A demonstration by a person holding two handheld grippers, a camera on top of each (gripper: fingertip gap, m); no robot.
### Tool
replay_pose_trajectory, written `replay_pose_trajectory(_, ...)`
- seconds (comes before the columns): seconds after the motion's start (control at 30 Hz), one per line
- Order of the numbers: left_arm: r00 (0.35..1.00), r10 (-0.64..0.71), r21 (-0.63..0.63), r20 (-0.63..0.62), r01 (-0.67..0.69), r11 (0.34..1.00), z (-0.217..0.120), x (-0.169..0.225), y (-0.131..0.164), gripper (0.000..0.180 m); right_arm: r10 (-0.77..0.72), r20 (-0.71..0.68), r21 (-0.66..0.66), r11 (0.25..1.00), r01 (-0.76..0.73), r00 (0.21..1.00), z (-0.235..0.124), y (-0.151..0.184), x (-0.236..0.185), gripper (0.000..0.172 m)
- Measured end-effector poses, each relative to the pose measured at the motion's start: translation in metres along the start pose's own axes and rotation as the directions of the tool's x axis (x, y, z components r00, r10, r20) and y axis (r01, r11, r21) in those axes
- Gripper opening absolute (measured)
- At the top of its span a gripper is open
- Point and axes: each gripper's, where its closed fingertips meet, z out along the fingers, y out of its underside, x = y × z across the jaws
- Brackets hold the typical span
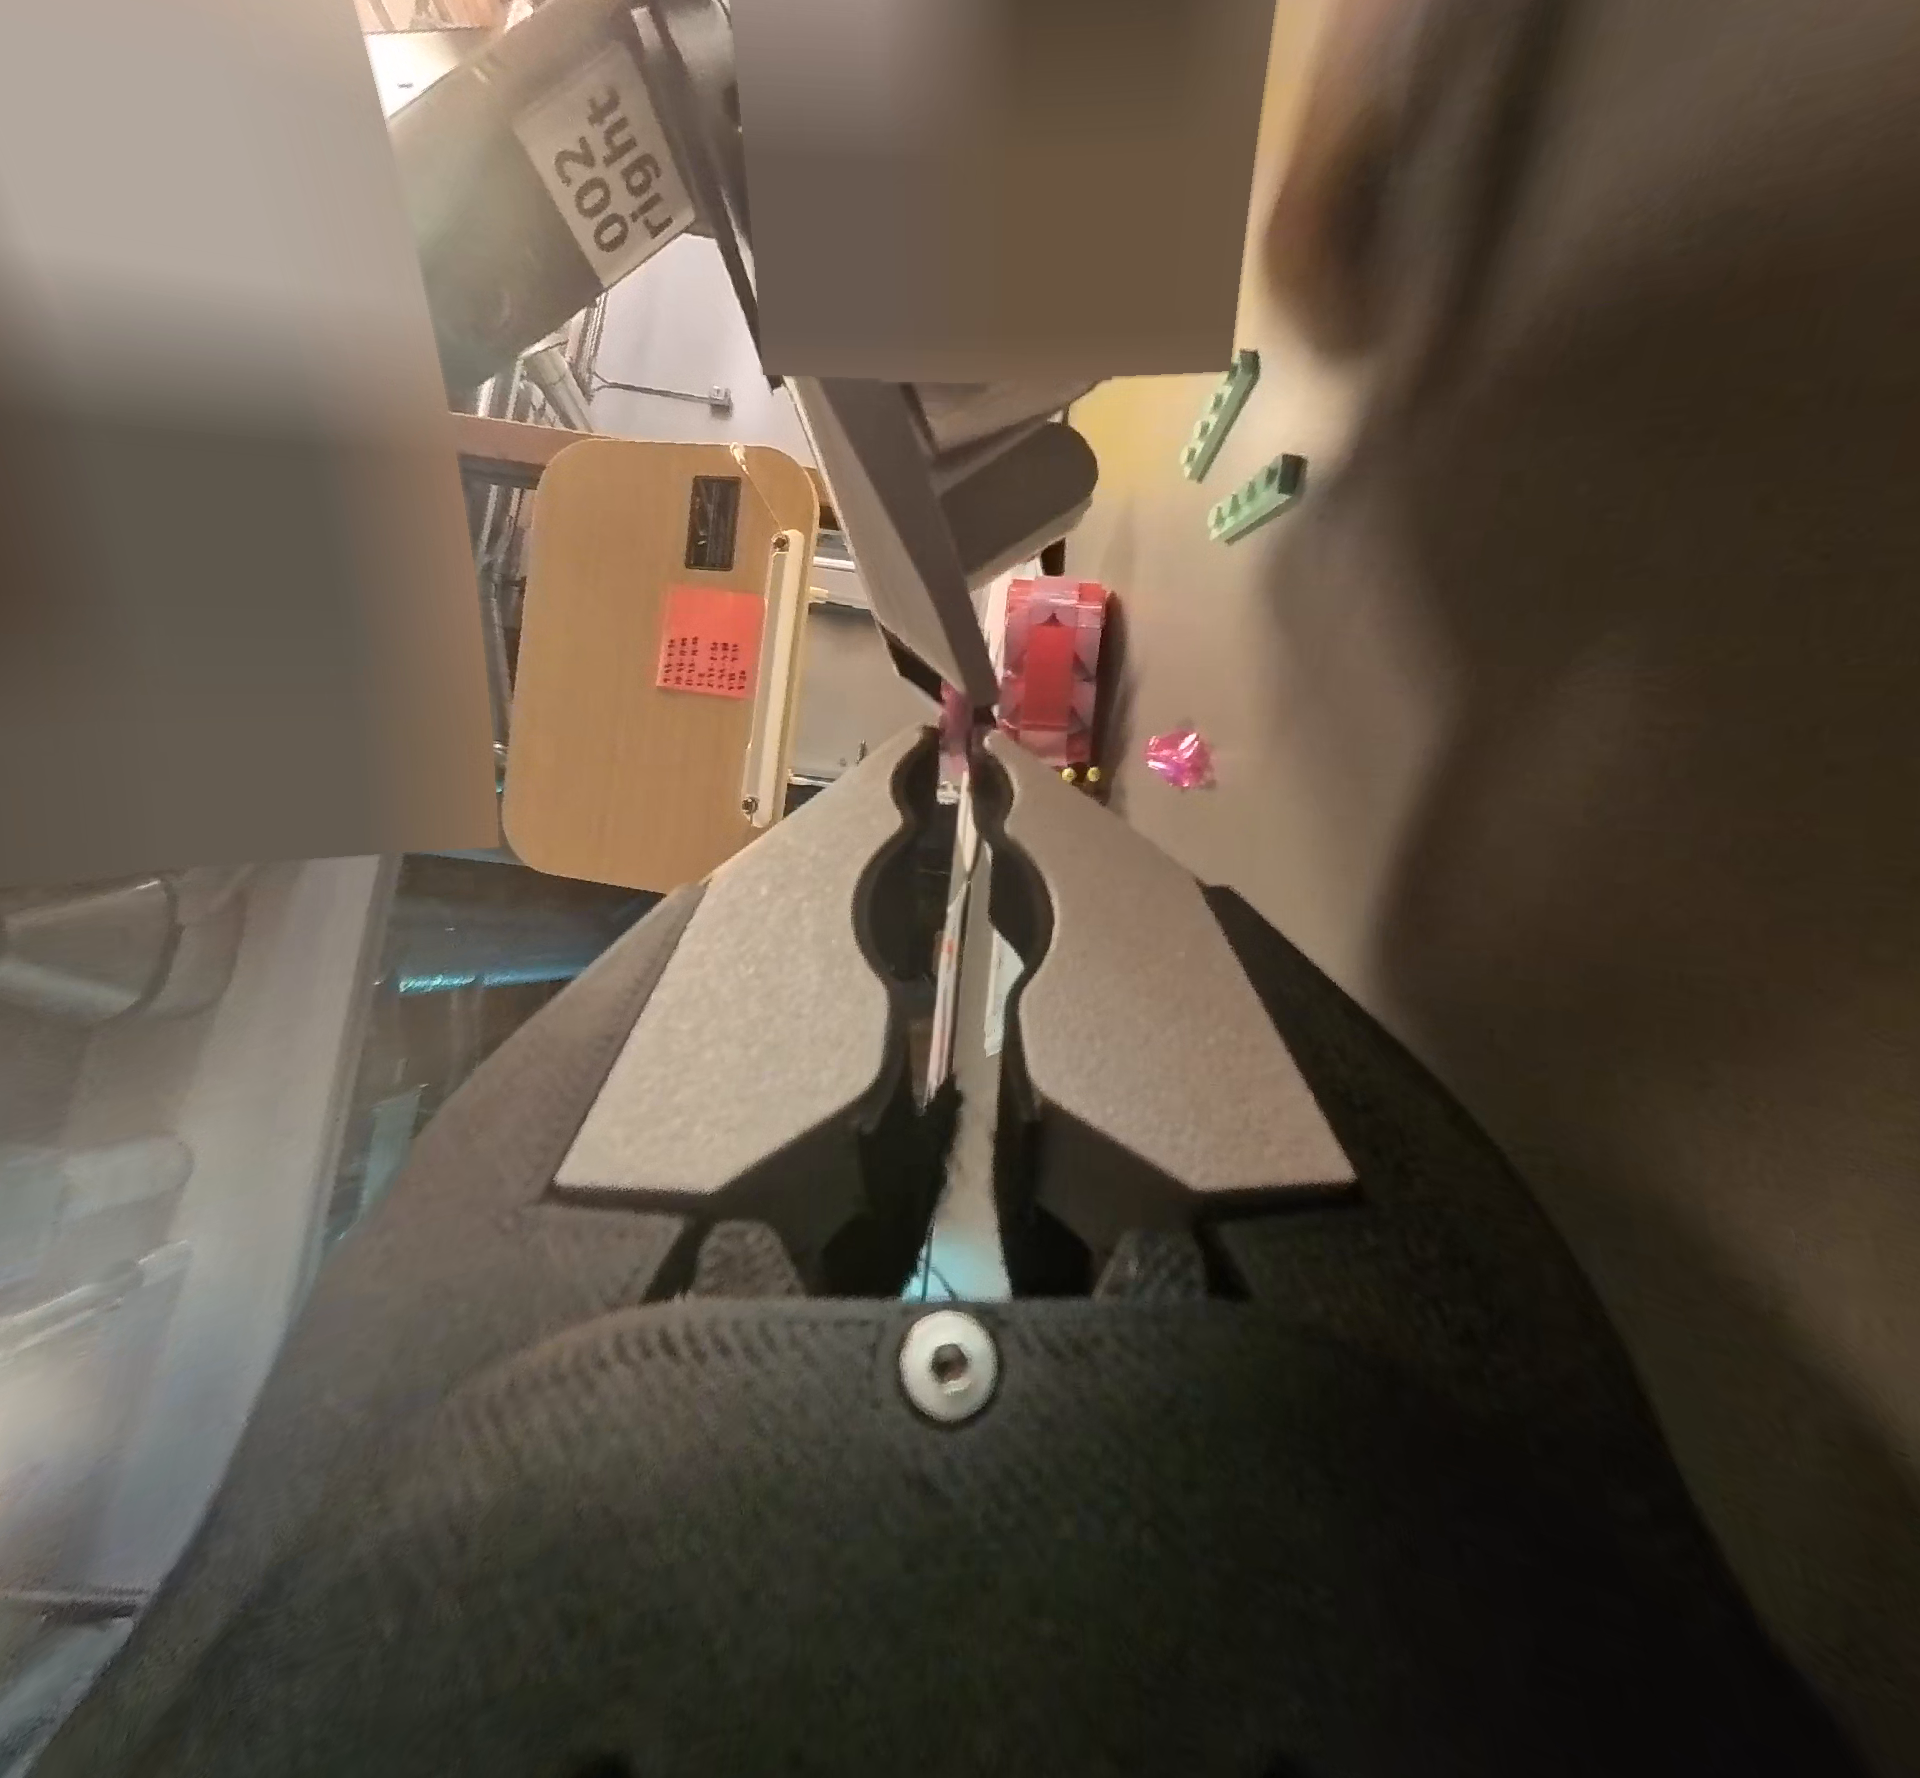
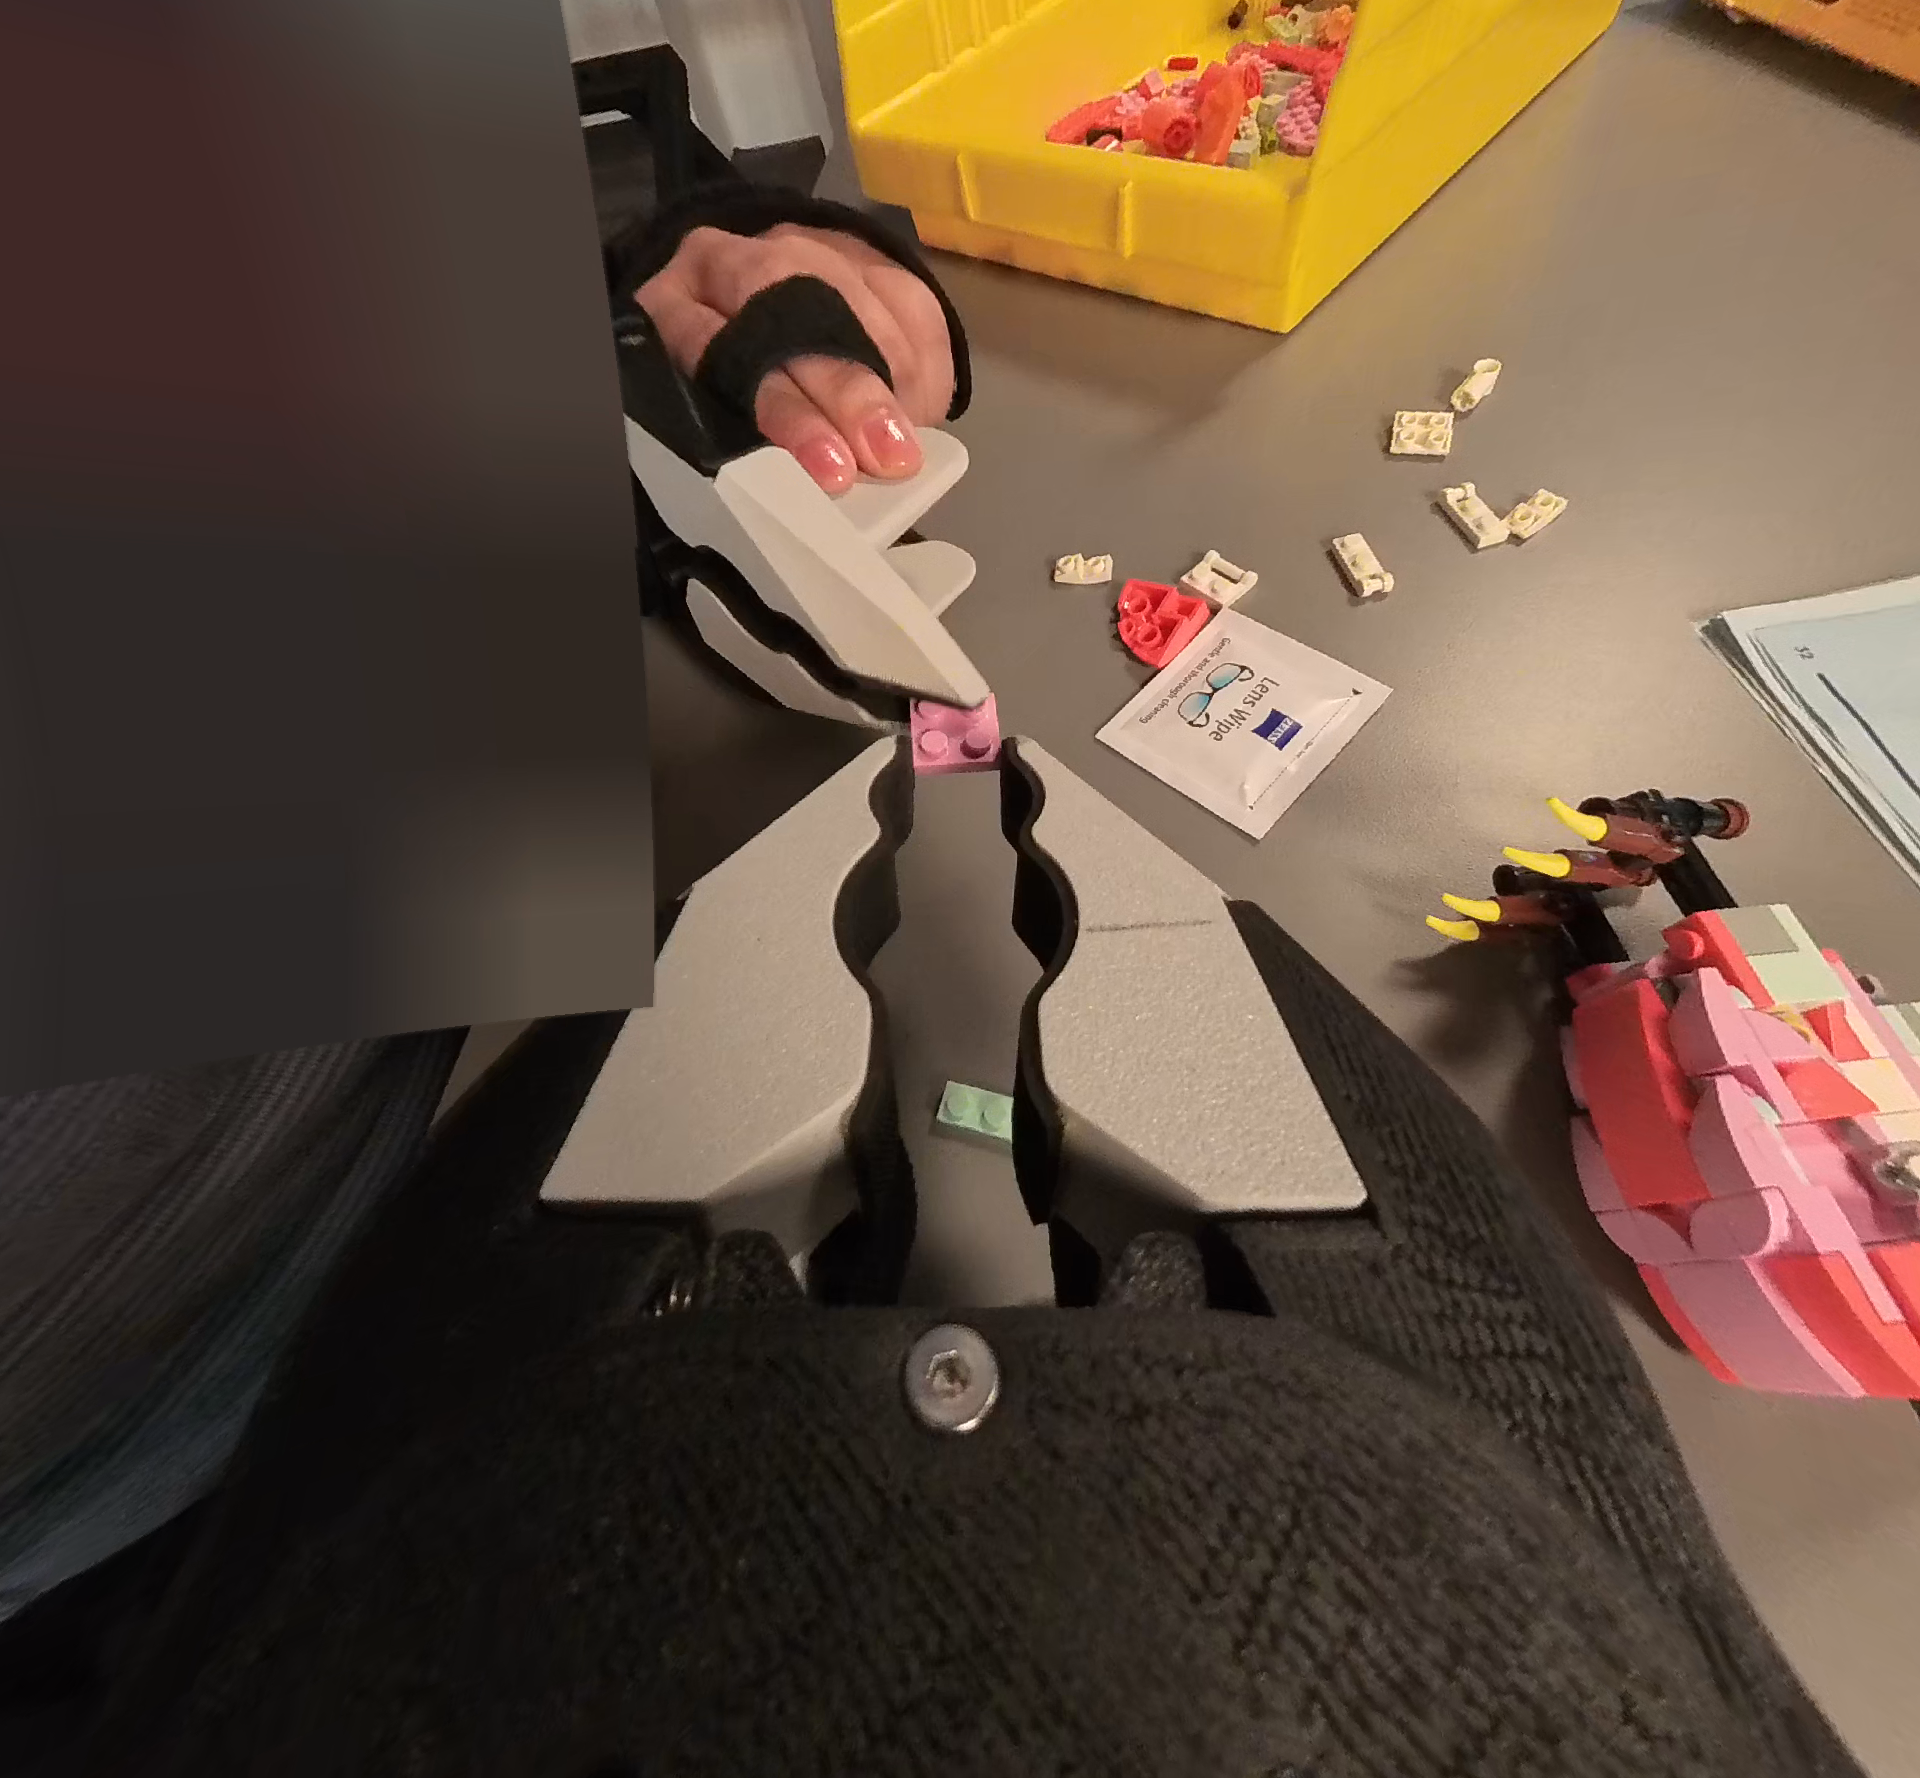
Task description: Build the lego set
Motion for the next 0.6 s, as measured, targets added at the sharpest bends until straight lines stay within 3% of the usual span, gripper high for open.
replay_pose_trajectory(0.33,0.999,0.011,-0.006,-0.05,-0.011,1.0,-0.001,0.006,-0.001,0.003,-0.001,-0.015,-0.023,1.0,0.0,1.0,0.0,0.007,0.0,0.015)
replay_pose_trajectory(0.43,0.998,0.012,-0.013,-0.065,-0.013,1.0,-0.001,0.008,0.0,0.003,0.007,-0.1,-0.056,0.998,-0.013,0.995,-0.005,0.012,0.008,0.037)
replay_pose_trajectory(0.6,0.997,0.009,-0.024,-0.072,-0.01,1.0,-0.001,0.01,0.001,0.003,-0.008,-0.239,-0.18,0.983,-0.036,0.971,-0.028,0.039,0.012,0.038)
